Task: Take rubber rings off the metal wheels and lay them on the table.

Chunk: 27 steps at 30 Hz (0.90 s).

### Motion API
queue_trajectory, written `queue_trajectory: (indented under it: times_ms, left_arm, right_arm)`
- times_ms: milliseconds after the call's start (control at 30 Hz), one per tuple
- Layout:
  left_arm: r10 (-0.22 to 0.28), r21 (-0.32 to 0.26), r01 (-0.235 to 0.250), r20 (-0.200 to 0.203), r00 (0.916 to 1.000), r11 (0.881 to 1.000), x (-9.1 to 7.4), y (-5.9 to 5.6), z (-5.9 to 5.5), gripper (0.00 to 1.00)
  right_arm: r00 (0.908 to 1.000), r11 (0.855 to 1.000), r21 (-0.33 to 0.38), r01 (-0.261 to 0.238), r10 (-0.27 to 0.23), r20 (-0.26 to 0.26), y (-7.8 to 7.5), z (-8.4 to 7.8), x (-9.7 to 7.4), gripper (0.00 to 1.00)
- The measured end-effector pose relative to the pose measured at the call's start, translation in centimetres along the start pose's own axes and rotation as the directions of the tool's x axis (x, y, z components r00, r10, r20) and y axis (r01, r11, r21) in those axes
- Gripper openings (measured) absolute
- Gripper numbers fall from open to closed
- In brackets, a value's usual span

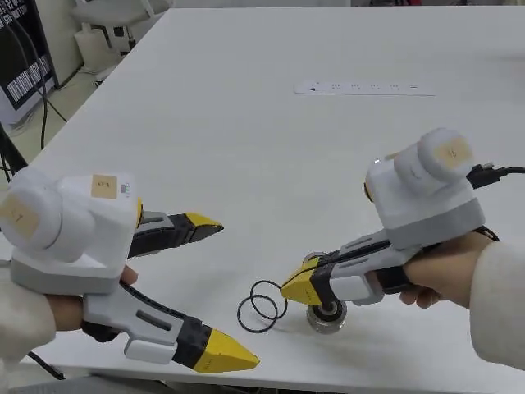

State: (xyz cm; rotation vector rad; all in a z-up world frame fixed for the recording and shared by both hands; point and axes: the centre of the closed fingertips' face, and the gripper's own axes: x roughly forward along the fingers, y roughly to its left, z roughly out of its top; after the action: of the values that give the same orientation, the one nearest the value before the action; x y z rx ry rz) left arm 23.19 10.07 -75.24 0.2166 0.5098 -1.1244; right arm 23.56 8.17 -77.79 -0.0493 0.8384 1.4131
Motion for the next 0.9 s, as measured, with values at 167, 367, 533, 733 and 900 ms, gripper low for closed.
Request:
queue_trajectory:
  times_ms: [167,367,533,733,900]
  left_arm:
    - [0.002,-0.007,-0.002,0.000,1.0000,1.000,0.0,0.1,0.0,1.00]
    - [-0.005,-0.016,0.005,-0.010,0.9999,1.000,0.1,0.0,-0.3,1.00]
    - [-0.006,-0.020,0.005,-0.014,0.9999,1.000,0.2,0.0,-0.5,1.00]
    - [0.003,-0.022,-0.004,-0.013,0.9999,1.000,0.1,0.2,-0.4,1.00]
    - [0.008,-0.020,-0.008,-0.011,0.9999,1.000,0.1,0.3,-0.4,1.00]
  right_arm:
    - [0.9996,0.999,0.013,0.029,-0.029,-0.003,-0.8,-0.7,0.2,0.00]
    - [0.9985,0.998,0.037,0.054,-0.054,0.003,-1.5,-1.1,0.3,0.00]
    - [0.9972,0.997,0.035,0.068,-0.069,0.028,-1.8,-0.8,0.1,0.00]
    - [0.9964,0.997,0.031,0.074,-0.075,0.039,-2.0,-0.6,0.1,0.04]
    - [0.9946,0.995,-0.003,0.095,-0.095,0.040,-2.3,-0.4,-0.4,0.05]
